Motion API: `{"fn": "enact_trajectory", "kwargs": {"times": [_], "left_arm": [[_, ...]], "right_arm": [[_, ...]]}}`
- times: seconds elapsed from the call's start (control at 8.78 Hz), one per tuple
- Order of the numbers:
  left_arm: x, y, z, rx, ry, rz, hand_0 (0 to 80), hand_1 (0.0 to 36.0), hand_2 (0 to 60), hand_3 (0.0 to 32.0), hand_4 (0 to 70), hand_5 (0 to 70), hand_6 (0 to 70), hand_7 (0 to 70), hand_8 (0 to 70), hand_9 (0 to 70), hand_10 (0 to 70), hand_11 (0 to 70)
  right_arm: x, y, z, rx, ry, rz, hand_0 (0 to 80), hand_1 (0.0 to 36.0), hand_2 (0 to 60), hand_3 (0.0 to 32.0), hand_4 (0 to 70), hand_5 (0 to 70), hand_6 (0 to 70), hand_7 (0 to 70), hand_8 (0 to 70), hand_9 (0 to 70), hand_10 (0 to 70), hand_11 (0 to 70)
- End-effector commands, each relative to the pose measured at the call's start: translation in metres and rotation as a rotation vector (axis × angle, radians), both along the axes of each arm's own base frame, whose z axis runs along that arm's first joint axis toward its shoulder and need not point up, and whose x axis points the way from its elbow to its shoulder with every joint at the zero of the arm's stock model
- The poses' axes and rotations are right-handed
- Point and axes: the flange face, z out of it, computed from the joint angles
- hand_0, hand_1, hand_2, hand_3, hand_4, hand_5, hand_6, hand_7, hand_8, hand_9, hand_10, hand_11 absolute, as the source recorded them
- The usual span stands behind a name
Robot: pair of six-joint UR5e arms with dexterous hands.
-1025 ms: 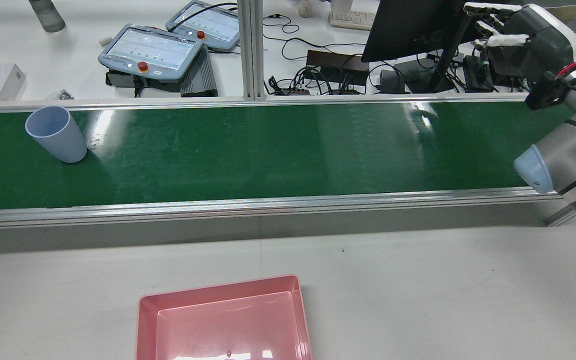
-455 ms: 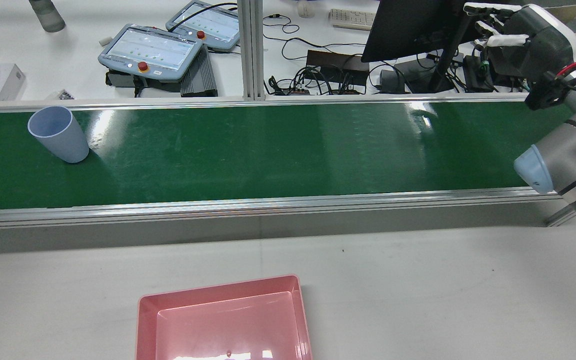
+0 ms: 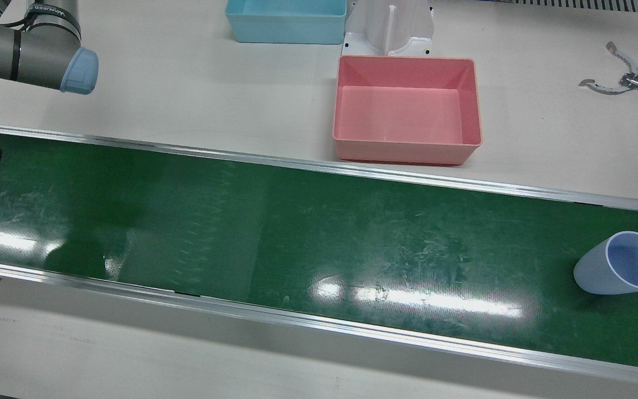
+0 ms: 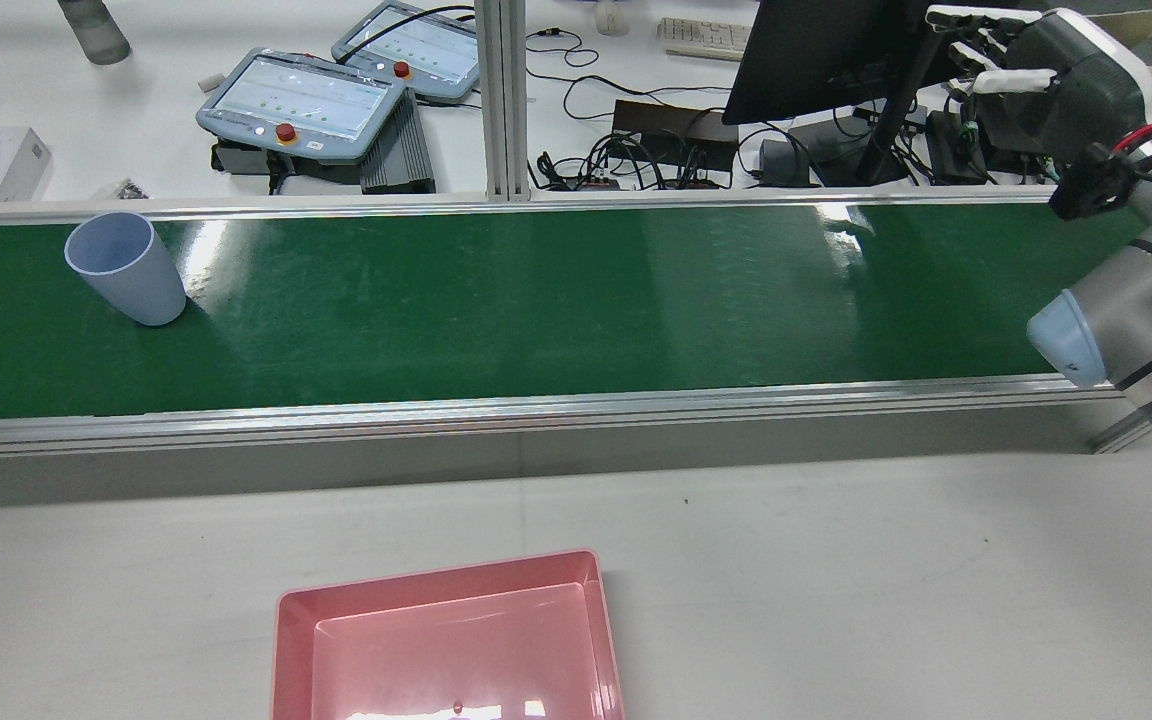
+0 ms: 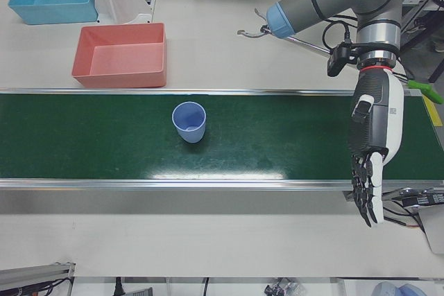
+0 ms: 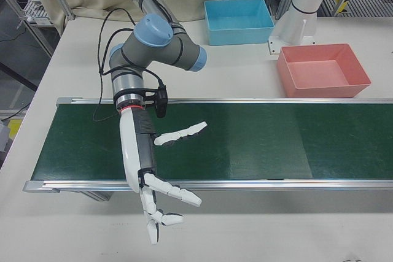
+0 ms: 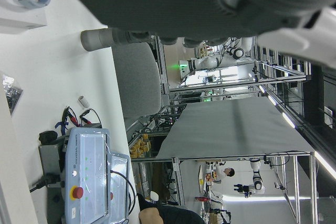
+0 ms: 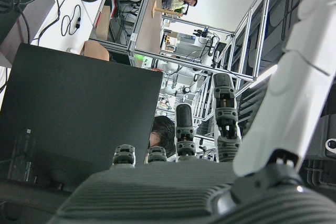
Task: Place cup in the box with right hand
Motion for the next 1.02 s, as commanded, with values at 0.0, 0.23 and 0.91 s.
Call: {"fn": "enact_trajectory", "kwargs": {"times": [0.0, 0.23, 0.91], "left_arm": [[0.0001, 0.0001, 0.0, -0.001, 0.0, 0.001, 0.0, 0.0, 0.0, 0.0, 0.0, 0.0, 0.0, 0.0, 0.0, 0.0, 0.0, 0.0], [0.0, -0.0001, -0.0001, 0.001, 0.0, -0.001, 0.0, 0.0, 0.0, 0.0, 0.0, 0.0, 0.0, 0.0, 0.0, 0.0, 0.0, 0.0], [0.0001, -0.0001, -0.0001, 0.001, -0.001, 0.001, 0.0, 0.0, 0.0, 0.0, 0.0, 0.0, 0.0, 0.0, 0.0, 0.0, 0.0, 0.0]], "right_arm": [[-0.0001, -0.0002, -0.0003, 0.001, 0.001, 0.0, 52.5, 8.7, 0.0, 6.2, 25.8, 4.3, 7.1, 39.9, 0.4, 7.0, 3.4, 6.4], [-0.0001, -0.0002, -0.0003, 0.001, 0.001, 0.0, 52.6, 8.6, 0.0, 6.6, 25.7, 4.3, 7.2, 40.3, 0.4, 7.2, 3.3, 6.2], [-0.0001, -0.0002, -0.0003, 0.001, 0.001, 0.0, 52.4, 8.6, 0.0, 5.8, 26.1, 4.2, 7.2, 40.4, 0.4, 7.2, 3.4, 6.3]]}}
